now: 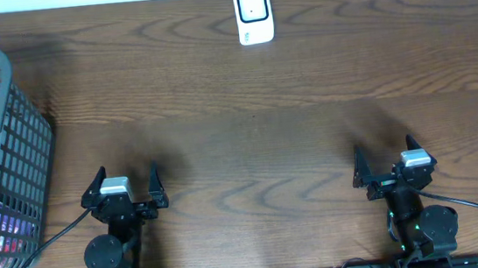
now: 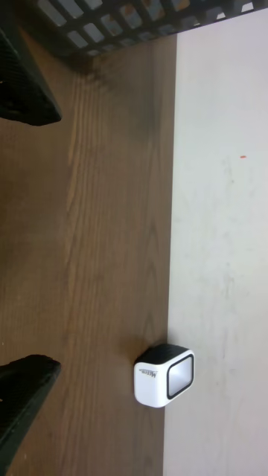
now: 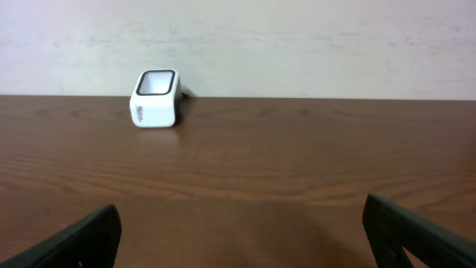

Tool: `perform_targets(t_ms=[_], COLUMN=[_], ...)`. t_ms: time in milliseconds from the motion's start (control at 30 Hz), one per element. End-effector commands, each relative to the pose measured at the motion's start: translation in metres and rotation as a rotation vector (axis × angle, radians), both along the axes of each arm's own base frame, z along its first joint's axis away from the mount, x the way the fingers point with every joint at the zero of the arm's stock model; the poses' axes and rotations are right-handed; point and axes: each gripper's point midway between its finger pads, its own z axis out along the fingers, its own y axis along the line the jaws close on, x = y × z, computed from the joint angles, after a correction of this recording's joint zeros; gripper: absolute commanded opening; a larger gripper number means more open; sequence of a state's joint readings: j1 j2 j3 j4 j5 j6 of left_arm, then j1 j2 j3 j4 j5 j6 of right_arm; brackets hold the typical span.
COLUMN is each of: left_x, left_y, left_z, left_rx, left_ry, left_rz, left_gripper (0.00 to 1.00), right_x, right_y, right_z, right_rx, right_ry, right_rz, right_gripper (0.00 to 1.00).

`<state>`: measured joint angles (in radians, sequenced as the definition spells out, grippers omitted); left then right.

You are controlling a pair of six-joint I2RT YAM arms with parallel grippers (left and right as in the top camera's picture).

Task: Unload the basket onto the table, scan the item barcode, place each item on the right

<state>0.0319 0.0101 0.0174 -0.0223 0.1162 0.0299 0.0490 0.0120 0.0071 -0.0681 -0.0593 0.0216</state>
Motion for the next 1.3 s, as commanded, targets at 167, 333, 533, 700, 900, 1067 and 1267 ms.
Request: perform_targets(t_ms=[167,333,533,700,900,1067,1267], left_x=[-0.001,-0.001,-0.001,-0.001,-0.001,0.0,-0.015], left_y=[0.0,0.0,0.0,0.0,0.0,-0.017,-0.064], left_z=[-0.015,-0.015,-0.015,-0.015,-0.015,0.014,0.05], left_rx=[-0.004,-0.004,-0.004,-0.004,-0.004,-0.068,-0.085], left_ry=[0.048,0.048,0.048,0.048,0.048,-0.065,-0.2], left_rz=[-0.002,-0.002,-0.001,-0.002,-0.002,-0.099,-0.385], left_gripper=[0.98,0.98,0.98,0.98,0.98,0.98,0.98], right_x=[0.0,0.0,0.0,0.0,0.0,0.0,0.0], right_y=[-0.001,-0.001,-0.001,-0.001,-0.001,-0.001,-0.001], right_z=[0.0,0.0,0.0,0.0,0.0,0.0,0.0], right_rx=[0.0,0.0,0.0,0.0,0.0,0.0,0.0], right_ry=[-0.001,-0.001,-0.001,-0.001,-0.001,-0.001,-0.001], right_rz=[-0.002,-0.002,-0.002,-0.002,-0.002,-0.002,-0.002], right_gripper=[0.99,0.99,0.99,0.99,0.99,0.99,0.99])
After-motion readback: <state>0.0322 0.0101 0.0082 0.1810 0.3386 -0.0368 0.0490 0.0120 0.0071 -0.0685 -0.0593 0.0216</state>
